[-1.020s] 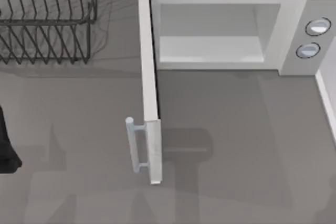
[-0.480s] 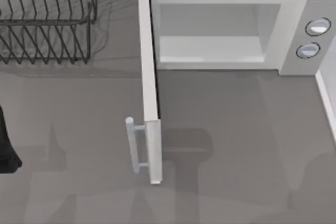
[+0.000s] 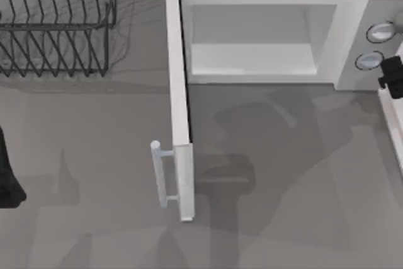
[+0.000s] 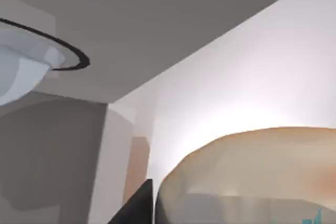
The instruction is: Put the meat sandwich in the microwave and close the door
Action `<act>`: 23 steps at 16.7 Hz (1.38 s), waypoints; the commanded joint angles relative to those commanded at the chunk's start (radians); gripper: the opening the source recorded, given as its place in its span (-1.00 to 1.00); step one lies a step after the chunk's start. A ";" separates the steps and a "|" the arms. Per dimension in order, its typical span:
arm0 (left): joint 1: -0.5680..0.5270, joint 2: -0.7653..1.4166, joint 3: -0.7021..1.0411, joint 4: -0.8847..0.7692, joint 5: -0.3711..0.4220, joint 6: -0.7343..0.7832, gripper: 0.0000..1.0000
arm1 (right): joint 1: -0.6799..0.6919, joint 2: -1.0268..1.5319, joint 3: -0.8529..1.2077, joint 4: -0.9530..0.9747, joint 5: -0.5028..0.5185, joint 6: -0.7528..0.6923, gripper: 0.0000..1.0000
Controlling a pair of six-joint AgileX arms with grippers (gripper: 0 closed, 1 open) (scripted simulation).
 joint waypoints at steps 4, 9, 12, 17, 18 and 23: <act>0.000 0.000 0.000 0.000 0.000 0.000 1.00 | 0.271 0.194 0.010 0.434 0.127 0.217 -1.00; 0.000 0.000 0.000 0.000 0.000 0.000 1.00 | 0.498 0.333 0.015 0.818 0.298 0.419 -1.00; 0.000 0.000 0.000 0.000 0.000 0.000 1.00 | 0.564 0.369 0.022 0.924 0.376 0.477 -1.00; 0.000 0.000 0.000 0.000 0.000 0.000 1.00 | 0.578 0.378 0.025 0.945 0.398 0.490 -1.00; 0.000 0.000 0.000 0.000 0.000 0.000 1.00 | 0.568 0.367 -0.006 0.936 0.414 0.483 -1.00; 0.000 0.000 0.000 0.000 0.000 0.000 1.00 | 0.543 0.400 0.094 0.964 0.362 0.454 -1.00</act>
